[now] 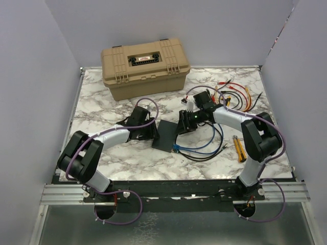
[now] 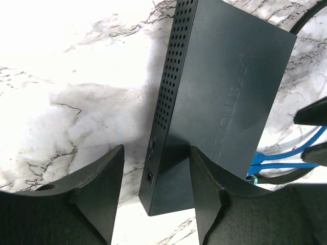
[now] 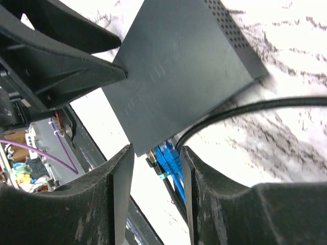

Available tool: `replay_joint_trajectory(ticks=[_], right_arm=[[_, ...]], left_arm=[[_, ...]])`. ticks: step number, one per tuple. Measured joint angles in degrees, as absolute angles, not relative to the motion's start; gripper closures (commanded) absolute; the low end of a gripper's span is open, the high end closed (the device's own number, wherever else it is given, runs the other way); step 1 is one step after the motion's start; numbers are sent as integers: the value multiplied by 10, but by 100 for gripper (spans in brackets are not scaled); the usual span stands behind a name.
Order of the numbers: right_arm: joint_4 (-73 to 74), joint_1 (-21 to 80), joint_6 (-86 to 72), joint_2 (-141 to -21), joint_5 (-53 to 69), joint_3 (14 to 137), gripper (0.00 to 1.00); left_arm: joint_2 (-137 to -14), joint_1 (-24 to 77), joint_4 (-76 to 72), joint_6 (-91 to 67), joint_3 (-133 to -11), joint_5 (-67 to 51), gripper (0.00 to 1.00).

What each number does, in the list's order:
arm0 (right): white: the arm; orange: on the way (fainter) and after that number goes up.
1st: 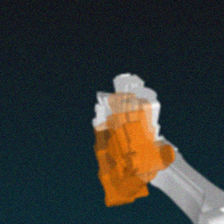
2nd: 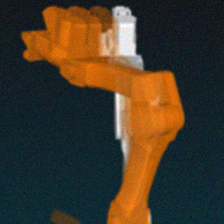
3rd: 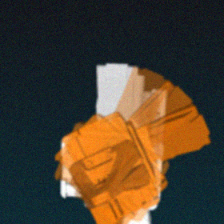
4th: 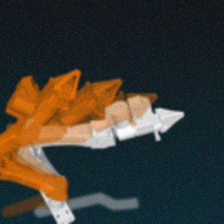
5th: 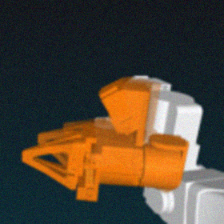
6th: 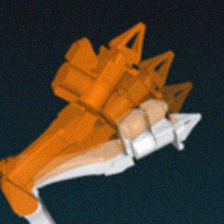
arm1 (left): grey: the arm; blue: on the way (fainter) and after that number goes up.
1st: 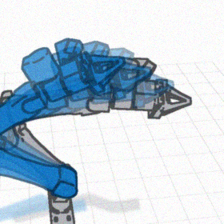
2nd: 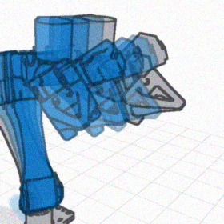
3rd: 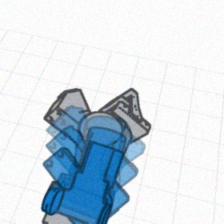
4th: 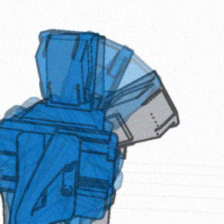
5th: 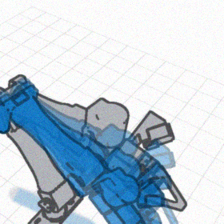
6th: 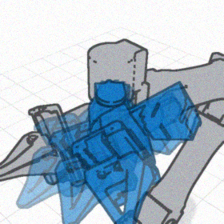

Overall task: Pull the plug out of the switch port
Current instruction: Pull the connector from the switch port.

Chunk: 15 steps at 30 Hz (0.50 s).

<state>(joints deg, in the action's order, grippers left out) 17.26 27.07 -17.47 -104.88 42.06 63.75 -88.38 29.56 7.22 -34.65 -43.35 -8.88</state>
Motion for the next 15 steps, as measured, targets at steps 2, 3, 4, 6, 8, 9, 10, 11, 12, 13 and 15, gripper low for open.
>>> replay_joint_trajectory(ticks=[2, 3, 4, 6, 8, 9, 10, 11, 12, 13, 15], right_arm=[[169, 271, -174, -1026, 413, 618, 53], [168, 271, -174, -1019, 411, 610, 52], [167, 271, -174, -1014, 409, 601, 52], [164, 271, -174, -1009, 407, 583, 52], [164, 271, -174, -1008, 407, 566, 52], [164, 271, -175, -1008, 405, 558, 52], [164, 271, -174, -1008, 402, 552, 52], [164, 271, -174, -1007, 400, 546, 52], [164, 271, -174, -1007, 398, 540, 52], [164, 271, -174, -1006, 397, 537, 52], [163, 271, -174, -1006, 397, 534, 52]], left_arm=[[-877, 296, 73, -347, -427, -87, 45], [-875, 295, 72, -347, -424, -88, 45], [-874, 295, 69, -347, -422, -88, 45], [-874, 295, 61, -347, -418, -92, 46], [-874, 294, 54, -347, -414, -95, 46], [-874, 294, 53, -347, -414, -96, 46], [-874, 294, 51, -347, -413, -97, 47], [-875, 294, 49, -348, -413, -99, 47], [-877, 294, 45, -349, -412, -101, 48], [-878, 294, 41, -350, -412, -103, 49], [-883, 294, 32, -352, -412, -110, 50]])
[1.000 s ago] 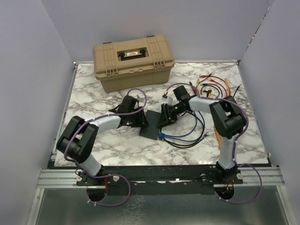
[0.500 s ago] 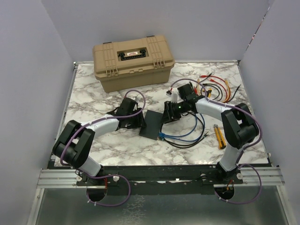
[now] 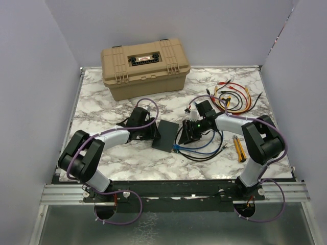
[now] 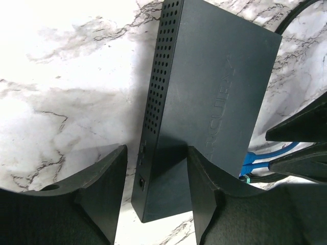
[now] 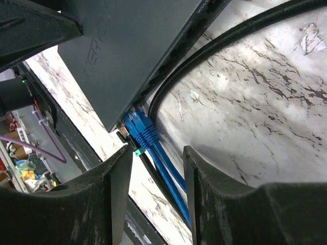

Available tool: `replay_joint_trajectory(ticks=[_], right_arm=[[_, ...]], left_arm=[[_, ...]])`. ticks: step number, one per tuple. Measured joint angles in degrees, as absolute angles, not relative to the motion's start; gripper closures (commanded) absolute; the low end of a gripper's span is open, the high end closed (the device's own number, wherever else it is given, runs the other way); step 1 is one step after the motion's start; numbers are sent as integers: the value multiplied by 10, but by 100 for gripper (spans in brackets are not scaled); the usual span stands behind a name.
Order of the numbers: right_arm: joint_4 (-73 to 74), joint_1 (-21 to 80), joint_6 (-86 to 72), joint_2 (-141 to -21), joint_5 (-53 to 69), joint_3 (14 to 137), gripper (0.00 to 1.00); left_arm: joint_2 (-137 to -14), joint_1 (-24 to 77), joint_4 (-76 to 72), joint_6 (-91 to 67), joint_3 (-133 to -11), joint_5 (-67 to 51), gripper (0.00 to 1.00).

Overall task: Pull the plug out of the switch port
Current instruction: Pull the connector from the switch port.

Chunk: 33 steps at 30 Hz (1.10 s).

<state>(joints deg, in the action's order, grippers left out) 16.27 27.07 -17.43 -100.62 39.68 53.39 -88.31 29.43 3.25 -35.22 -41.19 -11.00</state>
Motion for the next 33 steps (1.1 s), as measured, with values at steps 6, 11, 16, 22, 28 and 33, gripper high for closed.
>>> replay_joint_trajectory(ticks=[6, 11, 16, 22, 28, 33], right_arm=[[155, 271, -174, -1007, 397, 533, 52], [150, 271, -174, -1017, 397, 533, 51], [146, 271, -175, -1021, 405, 533, 47], [144, 271, -175, -1031, 422, 540, 43], [142, 274, -175, -1039, 431, 549, 40], [142, 277, -174, -1048, 442, 557, 40]], left_arm=[[-892, 294, 16, -362, -412, -124, 55], [-895, 294, 9, -370, -411, -131, 59], [-895, 293, 8, -373, -411, -134, 63], [-896, 292, 7, -375, -410, -135, 65], [-896, 290, 6, -375, -410, -135, 65], [-896, 290, 5, -377, -410, -136, 66]])
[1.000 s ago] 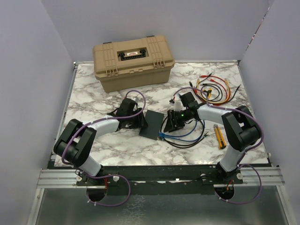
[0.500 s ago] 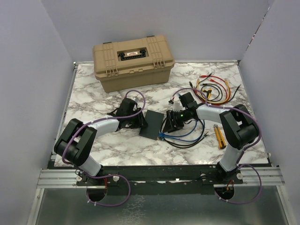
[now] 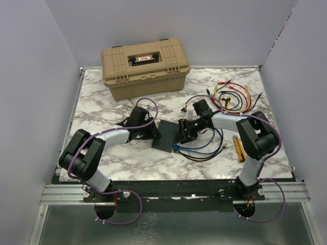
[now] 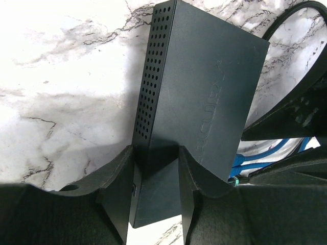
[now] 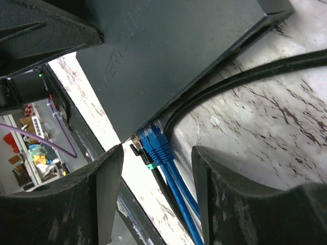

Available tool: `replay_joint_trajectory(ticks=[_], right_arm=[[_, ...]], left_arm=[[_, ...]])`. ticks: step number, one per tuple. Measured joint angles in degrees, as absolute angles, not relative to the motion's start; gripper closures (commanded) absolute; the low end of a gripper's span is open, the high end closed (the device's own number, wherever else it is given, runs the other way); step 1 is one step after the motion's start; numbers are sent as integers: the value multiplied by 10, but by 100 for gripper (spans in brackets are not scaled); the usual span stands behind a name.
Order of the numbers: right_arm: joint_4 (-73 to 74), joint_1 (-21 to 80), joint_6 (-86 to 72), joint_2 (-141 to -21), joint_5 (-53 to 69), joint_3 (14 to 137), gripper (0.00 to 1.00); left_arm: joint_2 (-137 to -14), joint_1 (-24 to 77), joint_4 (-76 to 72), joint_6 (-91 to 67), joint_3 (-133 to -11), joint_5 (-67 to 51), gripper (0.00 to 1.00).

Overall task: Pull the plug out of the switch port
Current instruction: Pull the connector from the switch port.

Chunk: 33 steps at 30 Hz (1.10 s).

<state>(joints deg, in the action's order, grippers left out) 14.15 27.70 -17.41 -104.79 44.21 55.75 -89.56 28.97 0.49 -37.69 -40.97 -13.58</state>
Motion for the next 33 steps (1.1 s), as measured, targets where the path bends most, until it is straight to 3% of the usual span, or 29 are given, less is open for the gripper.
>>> replay_joint_trajectory(ticks=[13, 33], right_arm=[[128, 287, -172, -1086, 479, 569, 61], [13, 251, -229, -1135, 589, 529, 69]], left_arm=[[-895, 288, 2, -380, -408, -136, 67], [-896, 288, 2, -382, -408, -136, 68]])
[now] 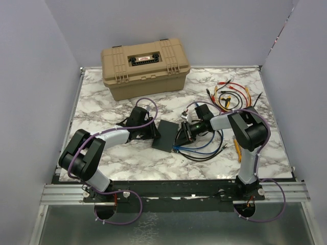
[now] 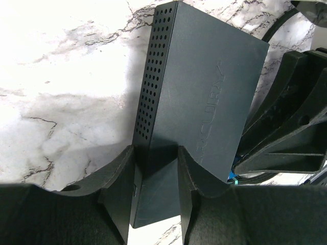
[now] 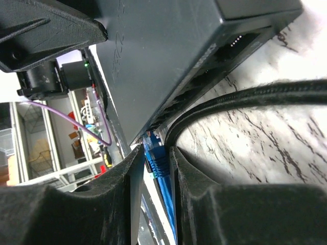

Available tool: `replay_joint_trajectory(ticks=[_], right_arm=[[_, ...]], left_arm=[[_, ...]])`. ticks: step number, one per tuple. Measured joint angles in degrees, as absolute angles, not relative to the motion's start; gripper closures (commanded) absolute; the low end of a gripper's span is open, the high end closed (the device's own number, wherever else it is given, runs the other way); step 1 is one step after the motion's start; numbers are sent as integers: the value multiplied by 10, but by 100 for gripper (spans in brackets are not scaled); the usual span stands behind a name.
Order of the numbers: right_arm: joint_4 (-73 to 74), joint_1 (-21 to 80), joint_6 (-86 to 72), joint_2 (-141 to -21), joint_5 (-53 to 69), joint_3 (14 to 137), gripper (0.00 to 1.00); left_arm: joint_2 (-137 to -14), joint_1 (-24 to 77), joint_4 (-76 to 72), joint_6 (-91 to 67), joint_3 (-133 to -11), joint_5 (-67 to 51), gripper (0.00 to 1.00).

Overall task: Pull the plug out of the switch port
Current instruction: Pull the connector from the switch port.

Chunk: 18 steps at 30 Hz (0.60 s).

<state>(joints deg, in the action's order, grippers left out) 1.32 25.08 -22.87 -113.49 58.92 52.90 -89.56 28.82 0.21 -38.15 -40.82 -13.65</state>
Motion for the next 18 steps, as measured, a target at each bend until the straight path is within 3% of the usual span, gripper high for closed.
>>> replay_joint_trajectory(ticks=[9, 18], right_arm=[[-4, 247, -243, -1158, 629, 533, 64], [-4, 246, -246, -1173, 637, 540, 74]], left_arm=[[-898, 287, 7, -382, -412, -138, 68], [-900, 286, 13, -381, -417, -141, 68]])
